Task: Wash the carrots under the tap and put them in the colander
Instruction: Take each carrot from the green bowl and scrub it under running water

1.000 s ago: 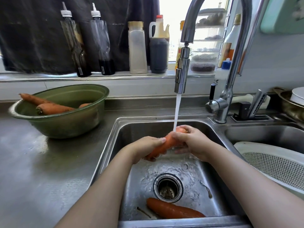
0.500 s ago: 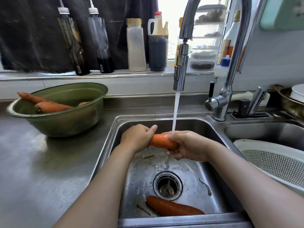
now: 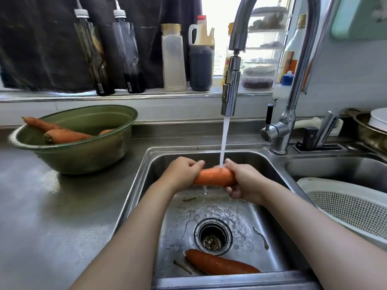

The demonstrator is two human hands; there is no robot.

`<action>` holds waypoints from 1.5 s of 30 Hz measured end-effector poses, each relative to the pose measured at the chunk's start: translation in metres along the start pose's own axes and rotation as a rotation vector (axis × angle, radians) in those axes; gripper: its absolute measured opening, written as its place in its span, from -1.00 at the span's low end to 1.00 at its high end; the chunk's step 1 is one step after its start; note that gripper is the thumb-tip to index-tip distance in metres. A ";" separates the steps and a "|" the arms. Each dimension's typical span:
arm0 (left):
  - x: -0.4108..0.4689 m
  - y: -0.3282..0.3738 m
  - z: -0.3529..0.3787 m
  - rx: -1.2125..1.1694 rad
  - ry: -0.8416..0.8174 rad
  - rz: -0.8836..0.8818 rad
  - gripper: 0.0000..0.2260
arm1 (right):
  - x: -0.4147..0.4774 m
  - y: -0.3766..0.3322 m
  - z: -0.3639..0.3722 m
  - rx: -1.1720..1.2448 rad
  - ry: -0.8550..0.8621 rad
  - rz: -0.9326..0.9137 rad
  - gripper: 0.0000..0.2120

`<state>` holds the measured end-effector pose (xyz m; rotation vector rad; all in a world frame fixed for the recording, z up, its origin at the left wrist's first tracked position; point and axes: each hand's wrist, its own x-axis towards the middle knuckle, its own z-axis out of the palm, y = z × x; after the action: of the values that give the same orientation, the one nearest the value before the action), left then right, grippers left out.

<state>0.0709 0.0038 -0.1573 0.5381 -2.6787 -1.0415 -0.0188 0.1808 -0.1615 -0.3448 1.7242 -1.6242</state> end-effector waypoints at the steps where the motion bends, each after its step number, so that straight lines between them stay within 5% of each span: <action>1: 0.001 -0.001 -0.002 -0.008 0.038 -0.047 -0.52 | -0.001 -0.001 -0.001 0.017 -0.077 -0.027 -0.75; 5: 0.000 -0.009 -0.005 -0.060 0.031 -0.187 -0.45 | -0.003 -0.001 0.003 -0.073 -0.165 -0.157 -0.77; 8: -0.006 -0.006 -0.007 -0.018 -0.058 -0.126 -0.37 | -0.002 0.000 0.015 -0.180 0.001 -0.199 -0.82; 13: -0.010 0.008 0.002 0.169 -0.137 0.034 -0.46 | 0.004 0.000 0.016 -0.181 0.258 -0.177 -0.57; 17: -0.011 0.009 0.008 0.101 -0.181 0.082 -0.61 | 0.000 -0.001 0.006 -0.096 0.125 -0.130 -0.57; 23: -0.010 0.004 -0.001 0.162 -0.078 0.032 -0.51 | -0.010 -0.004 0.002 -0.029 -0.219 -0.113 -0.75; 32: -0.009 0.020 0.008 0.190 -0.018 0.086 -0.54 | -0.002 -0.005 0.023 -0.171 0.281 -0.253 -0.77; 40: -0.008 0.012 0.003 0.237 -0.013 0.027 -0.51 | -0.008 -0.003 0.002 -0.023 -0.192 -0.114 -0.85; 45: -0.006 0.011 0.001 0.228 0.013 0.022 -0.52 | -0.004 -0.002 0.018 -0.139 0.011 -0.204 -0.83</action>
<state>0.0737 0.0145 -0.1505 0.5517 -2.8023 -0.7282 -0.0049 0.1697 -0.1574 -0.5965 1.8656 -1.6525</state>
